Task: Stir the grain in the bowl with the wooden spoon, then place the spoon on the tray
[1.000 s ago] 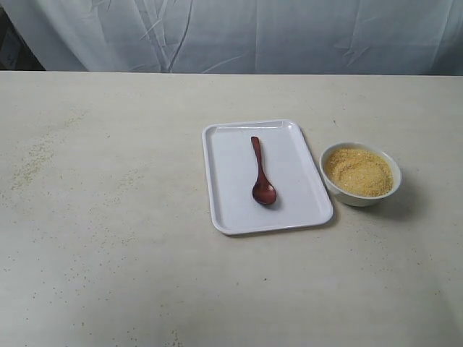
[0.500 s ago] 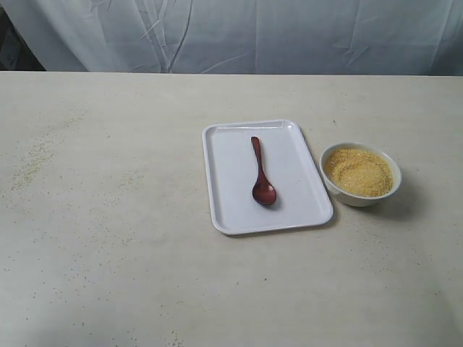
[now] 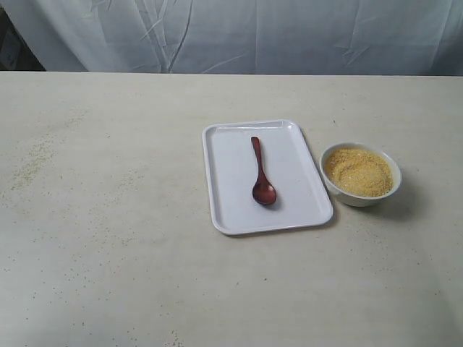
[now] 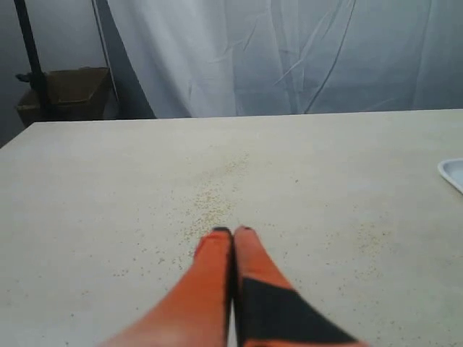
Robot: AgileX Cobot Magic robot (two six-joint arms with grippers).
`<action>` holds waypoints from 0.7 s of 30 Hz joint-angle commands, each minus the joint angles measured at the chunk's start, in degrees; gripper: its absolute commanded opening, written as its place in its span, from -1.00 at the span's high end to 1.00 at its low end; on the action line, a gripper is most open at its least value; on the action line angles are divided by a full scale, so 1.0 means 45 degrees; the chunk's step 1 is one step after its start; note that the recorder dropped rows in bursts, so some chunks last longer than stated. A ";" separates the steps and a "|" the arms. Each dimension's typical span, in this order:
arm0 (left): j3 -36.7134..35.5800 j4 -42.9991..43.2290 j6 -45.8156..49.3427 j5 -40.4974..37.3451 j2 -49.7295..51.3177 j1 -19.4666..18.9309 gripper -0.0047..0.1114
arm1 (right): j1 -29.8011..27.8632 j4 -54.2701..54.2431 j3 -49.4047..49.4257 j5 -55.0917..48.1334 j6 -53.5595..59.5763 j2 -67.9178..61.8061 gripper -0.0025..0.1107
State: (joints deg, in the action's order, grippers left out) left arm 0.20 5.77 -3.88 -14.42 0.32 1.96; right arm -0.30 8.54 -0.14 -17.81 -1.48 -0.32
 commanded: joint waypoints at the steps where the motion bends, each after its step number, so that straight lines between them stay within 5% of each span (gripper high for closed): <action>1: -0.0044 -0.0627 -0.0032 0.0022 -0.0072 -0.0559 0.92 | -0.0047 0.0011 0.0031 0.0093 -0.0014 0.0070 0.93; 21: -0.0044 -0.0908 -0.0008 -0.0001 -0.0072 -0.0721 0.92 | -0.0047 0.0011 0.0031 0.0093 -0.0014 0.0070 0.93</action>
State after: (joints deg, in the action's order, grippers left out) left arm 0.20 2.42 -3.88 -14.60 0.22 -1.06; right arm -0.30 8.54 -0.14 -17.81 -1.48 -0.32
